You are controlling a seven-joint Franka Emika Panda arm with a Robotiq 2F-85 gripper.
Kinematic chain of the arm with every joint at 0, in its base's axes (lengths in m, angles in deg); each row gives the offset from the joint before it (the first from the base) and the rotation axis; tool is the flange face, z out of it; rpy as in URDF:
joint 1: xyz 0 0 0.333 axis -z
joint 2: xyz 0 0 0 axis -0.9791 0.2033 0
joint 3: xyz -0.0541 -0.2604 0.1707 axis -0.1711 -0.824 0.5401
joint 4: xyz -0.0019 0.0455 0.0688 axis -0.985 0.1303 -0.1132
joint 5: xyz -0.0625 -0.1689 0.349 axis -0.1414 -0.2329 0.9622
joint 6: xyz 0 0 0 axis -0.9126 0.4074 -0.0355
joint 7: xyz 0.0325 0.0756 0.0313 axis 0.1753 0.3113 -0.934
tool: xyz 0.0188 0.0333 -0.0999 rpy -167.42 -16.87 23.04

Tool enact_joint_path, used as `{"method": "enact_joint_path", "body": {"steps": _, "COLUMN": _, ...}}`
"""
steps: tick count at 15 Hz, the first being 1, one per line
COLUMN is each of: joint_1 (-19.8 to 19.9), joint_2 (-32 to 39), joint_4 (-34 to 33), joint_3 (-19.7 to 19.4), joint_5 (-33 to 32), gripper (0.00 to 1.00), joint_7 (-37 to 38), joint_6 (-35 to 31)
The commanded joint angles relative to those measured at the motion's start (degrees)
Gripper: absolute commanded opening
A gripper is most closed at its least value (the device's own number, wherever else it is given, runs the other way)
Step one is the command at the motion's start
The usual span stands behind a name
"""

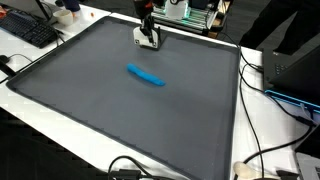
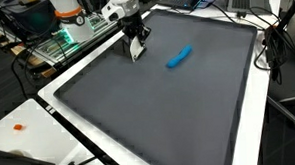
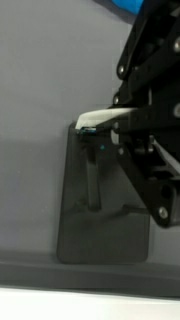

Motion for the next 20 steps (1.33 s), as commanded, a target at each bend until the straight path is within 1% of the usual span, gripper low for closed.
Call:
{"method": "enact_joint_path", "body": {"steps": 1, "joint_1": -0.27, "joint_2": -2.62, "joint_4": -0.65, "joint_3": -0.24, "joint_5": -1.38, "gripper": 0.01, "joint_7": 1.78, "joint_6": 1.25}}
{"method": "enact_joint_path", "body": {"steps": 3, "joint_1": -0.38, "joint_2": -3.79, "joint_4": -2.33, "joint_3": -0.08, "joint_5": -2.44, "gripper": 0.01, "joint_7": 1.38, "joint_6": 1.80}}
{"method": "enact_joint_path", "body": {"steps": 5, "joint_1": -0.66, "joint_2": -4.03, "joint_4": -5.75, "joint_3": 0.36, "joint_5": -6.31, "gripper": 0.01, "joint_7": 0.95, "joint_6": 4.67}}
{"method": "enact_joint_path", "body": {"steps": 7, "joint_1": -1.46, "joint_2": -2.50, "joint_4": -11.26, "joint_3": 1.27, "joint_5": -9.79, "gripper": 0.01, "joint_7": -1.54, "joint_6": 9.93}}
{"method": "enact_joint_path", "body": {"steps": 8, "joint_1": -1.85, "joint_2": -1.55, "joint_4": -13.84, "joint_3": 1.74, "joint_5": -11.74, "gripper": 0.01, "joint_7": -1.56, "joint_6": 12.52}}
{"method": "enact_joint_path", "body": {"steps": 10, "joint_1": -3.13, "joint_2": 1.39, "joint_4": -19.65, "joint_3": 2.91, "joint_5": -13.59, "gripper": 0.01, "joint_7": -2.92, "joint_6": 17.12}}
{"method": "enact_joint_path", "body": {"steps": 13, "joint_1": -4.89, "joint_2": 6.03, "joint_4": -27.17, "joint_3": 4.23, "joint_5": -15.66, "gripper": 0.01, "joint_7": -6.61, "joint_6": 22.03}}
{"method": "enact_joint_path", "body": {"steps": 16, "joint_1": -6.25, "joint_2": 11.07, "joint_4": -33.18, "joint_3": 4.67, "joint_5": -17.86, "gripper": 0.01, "joint_7": -12.02, "joint_6": 25.19}}
{"method": "enact_joint_path", "body": {"steps": 20, "joint_1": -7.67, "joint_2": 17.49, "joint_4": -40.09, "joint_3": 4.09, "joint_5": -22.10, "gripper": 0.01, "joint_7": -20.02, "joint_6": 28.61}}
